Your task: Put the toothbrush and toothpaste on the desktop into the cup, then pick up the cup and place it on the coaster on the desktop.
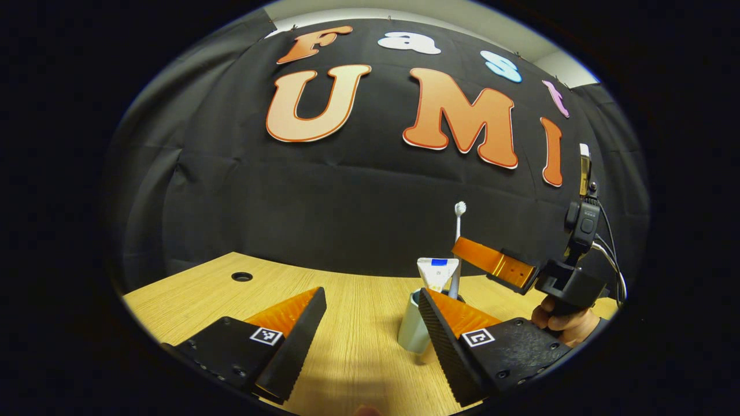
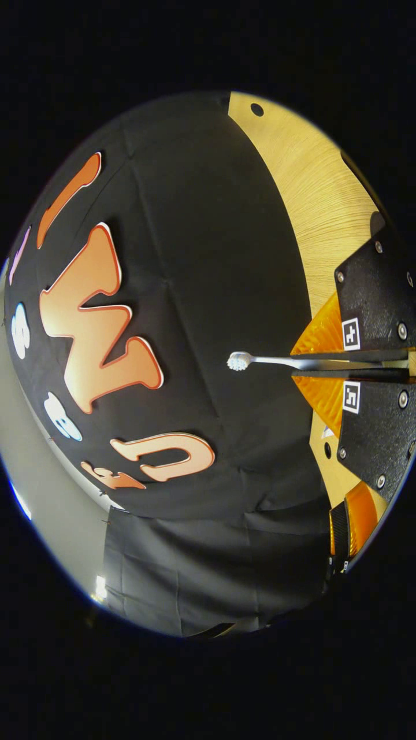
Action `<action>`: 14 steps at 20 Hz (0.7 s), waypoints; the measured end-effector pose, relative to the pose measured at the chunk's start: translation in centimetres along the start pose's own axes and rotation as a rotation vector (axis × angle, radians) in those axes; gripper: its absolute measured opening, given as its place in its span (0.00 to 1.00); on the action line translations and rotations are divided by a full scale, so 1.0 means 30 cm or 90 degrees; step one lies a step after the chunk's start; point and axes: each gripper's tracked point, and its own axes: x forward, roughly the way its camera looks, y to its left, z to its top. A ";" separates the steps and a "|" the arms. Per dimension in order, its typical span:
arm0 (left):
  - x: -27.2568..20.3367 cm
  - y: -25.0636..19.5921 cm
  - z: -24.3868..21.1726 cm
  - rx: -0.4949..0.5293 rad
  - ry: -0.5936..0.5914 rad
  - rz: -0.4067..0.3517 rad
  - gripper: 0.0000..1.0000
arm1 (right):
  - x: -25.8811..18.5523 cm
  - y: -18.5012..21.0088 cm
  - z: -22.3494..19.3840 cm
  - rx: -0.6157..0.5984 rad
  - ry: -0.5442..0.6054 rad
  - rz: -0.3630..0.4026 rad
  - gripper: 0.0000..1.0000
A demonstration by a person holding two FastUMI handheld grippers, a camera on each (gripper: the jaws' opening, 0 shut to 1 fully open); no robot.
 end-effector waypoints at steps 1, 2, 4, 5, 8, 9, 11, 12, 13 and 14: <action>-0.006 -0.002 -0.005 0.007 0.006 0.001 0.96 | -0.003 -0.001 -0.013 -0.002 0.009 -0.001 0.06; -0.009 -0.003 0.006 0.012 0.001 0.002 0.96 | -0.009 -0.007 -0.020 0.000 0.015 -0.005 0.06; -0.018 -0.006 0.018 0.009 -0.003 0.001 0.96 | -0.025 -0.013 -0.015 0.004 0.019 -0.008 0.07; -0.022 -0.010 0.019 0.007 -0.002 0.001 0.96 | -0.037 -0.015 -0.010 0.005 0.020 -0.010 0.06; -0.034 -0.031 0.023 0.004 0.004 -0.001 0.96 | -0.078 -0.007 -0.009 -0.008 0.033 -0.006 0.07; -0.035 -0.039 0.024 0.003 0.005 -0.003 0.96 | -0.088 -0.003 -0.015 -0.016 0.041 -0.004 0.08; -0.043 -0.057 0.028 0.000 0.008 -0.007 0.96 | -0.109 0.000 -0.022 -0.030 0.055 -0.003 0.08; -0.044 -0.067 0.029 -0.001 0.013 -0.009 0.96 | -0.124 0.002 -0.024 -0.035 0.062 -0.002 0.09; -0.049 -0.076 0.034 0.000 0.017 -0.010 0.96 | -0.135 0.003 -0.032 -0.037 0.073 -0.001 0.09; -0.051 -0.084 0.042 0.003 0.019 -0.011 0.96 | -0.147 -0.002 -0.032 -0.038 0.081 0.000 0.09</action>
